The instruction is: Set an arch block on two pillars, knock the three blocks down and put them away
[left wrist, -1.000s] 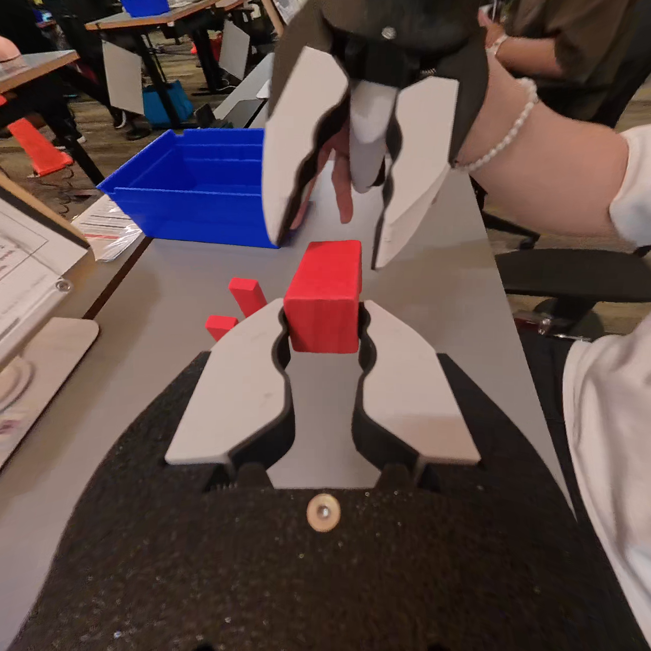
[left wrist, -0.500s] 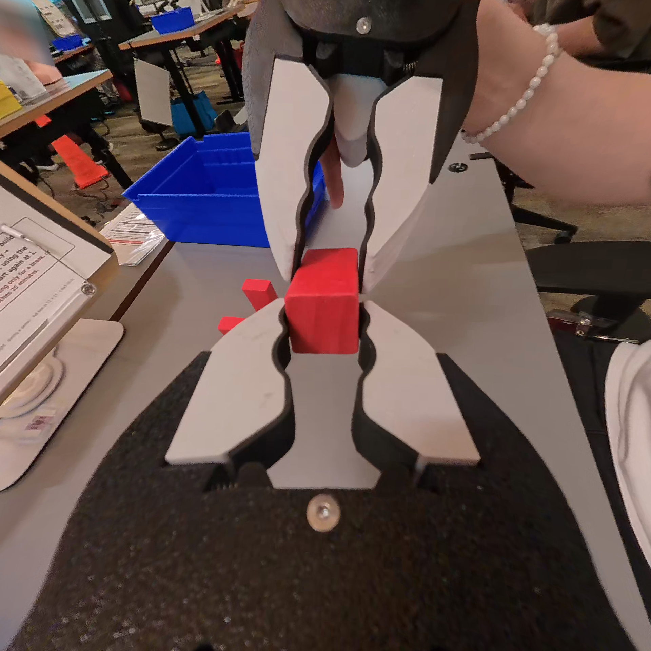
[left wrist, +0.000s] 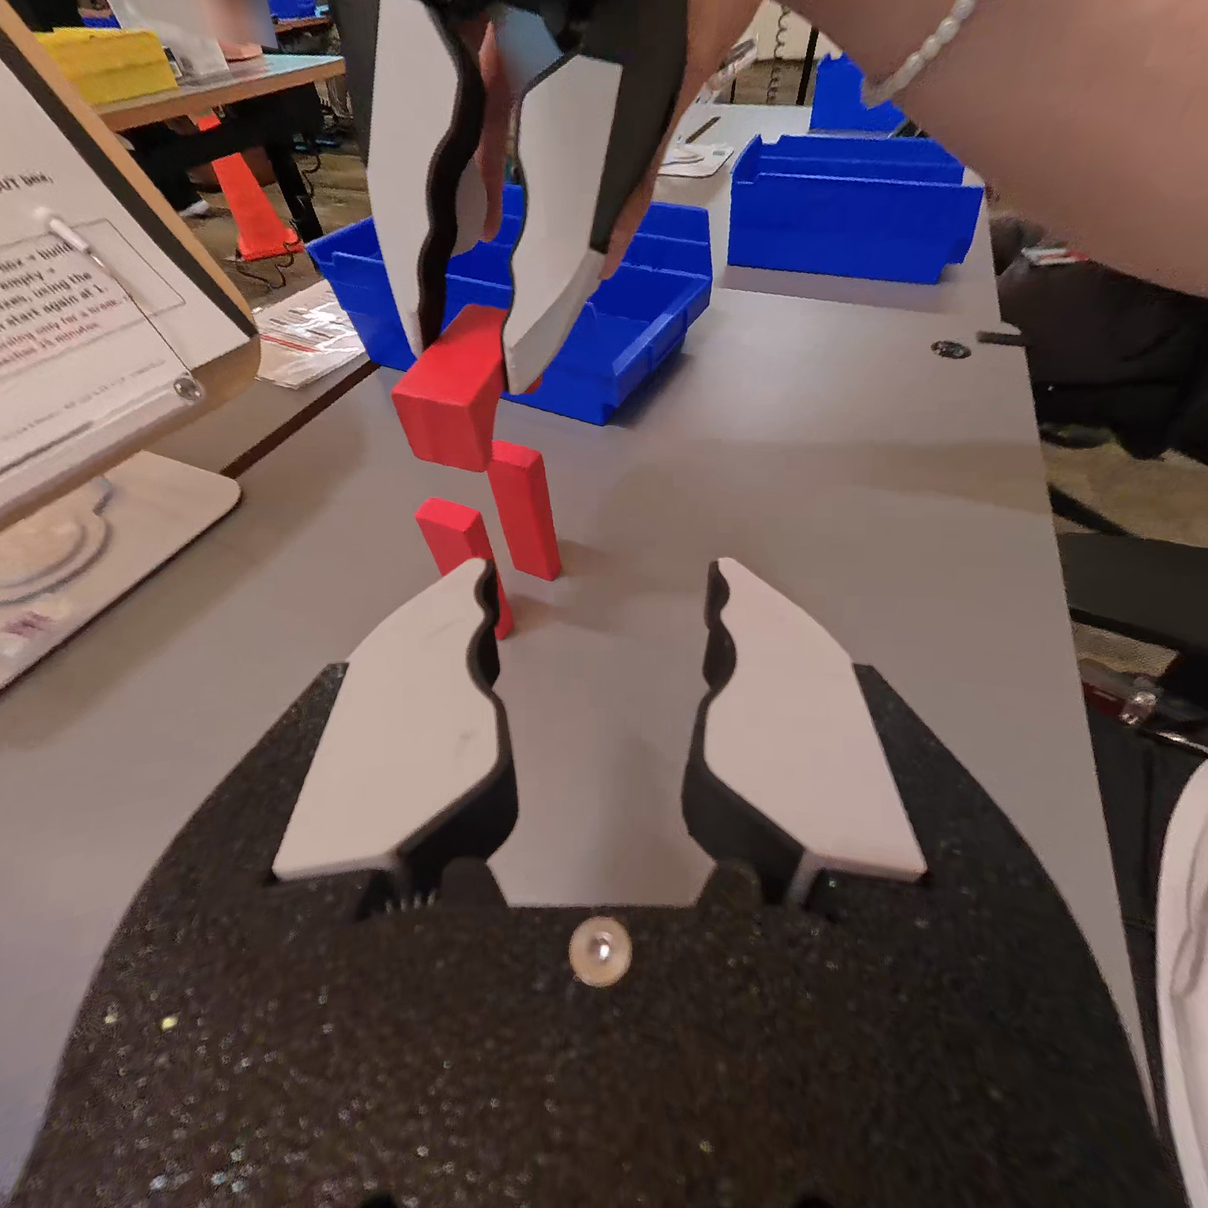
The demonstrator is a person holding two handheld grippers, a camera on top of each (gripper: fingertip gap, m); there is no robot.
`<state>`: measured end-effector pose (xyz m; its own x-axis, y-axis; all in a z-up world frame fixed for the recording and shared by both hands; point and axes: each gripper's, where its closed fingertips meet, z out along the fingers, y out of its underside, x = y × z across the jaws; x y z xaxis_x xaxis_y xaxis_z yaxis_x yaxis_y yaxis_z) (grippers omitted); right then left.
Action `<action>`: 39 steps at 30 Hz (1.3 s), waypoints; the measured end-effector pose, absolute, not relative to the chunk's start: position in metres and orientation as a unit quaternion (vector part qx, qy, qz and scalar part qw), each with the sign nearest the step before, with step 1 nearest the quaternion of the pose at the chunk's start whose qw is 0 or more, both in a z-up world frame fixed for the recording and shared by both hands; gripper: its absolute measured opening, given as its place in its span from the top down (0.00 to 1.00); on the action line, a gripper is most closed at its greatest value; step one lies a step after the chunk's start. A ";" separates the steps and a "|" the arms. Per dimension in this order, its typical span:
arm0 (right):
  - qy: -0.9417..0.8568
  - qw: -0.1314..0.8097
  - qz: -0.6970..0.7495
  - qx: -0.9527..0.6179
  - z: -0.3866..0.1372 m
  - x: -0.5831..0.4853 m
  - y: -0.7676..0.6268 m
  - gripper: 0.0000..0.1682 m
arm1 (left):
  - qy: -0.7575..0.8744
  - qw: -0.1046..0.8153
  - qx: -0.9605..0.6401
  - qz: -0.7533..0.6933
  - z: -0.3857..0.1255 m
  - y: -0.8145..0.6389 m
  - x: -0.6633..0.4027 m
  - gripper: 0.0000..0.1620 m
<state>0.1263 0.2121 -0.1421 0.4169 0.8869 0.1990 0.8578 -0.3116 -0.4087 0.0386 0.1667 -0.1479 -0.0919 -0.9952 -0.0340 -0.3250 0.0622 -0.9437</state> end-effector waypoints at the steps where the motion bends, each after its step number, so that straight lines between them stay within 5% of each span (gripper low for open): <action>1: -0.539 0.223 0.035 -0.811 -0.148 0.129 0.214 0.81 | 0.605 0.395 -0.544 -0.427 -0.151 0.165 0.038 0.64; 39: -0.497 0.245 0.068 -0.830 -0.182 0.139 0.223 0.81 | 0.629 0.358 -0.547 -0.421 -0.182 0.152 0.034 0.65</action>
<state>0.1386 0.2226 -0.1818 0.4970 0.8580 0.1301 0.7911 -0.3863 -0.4744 0.0336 0.1517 -0.1818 -0.1461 -0.9892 0.0101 -0.3856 0.0476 -0.9214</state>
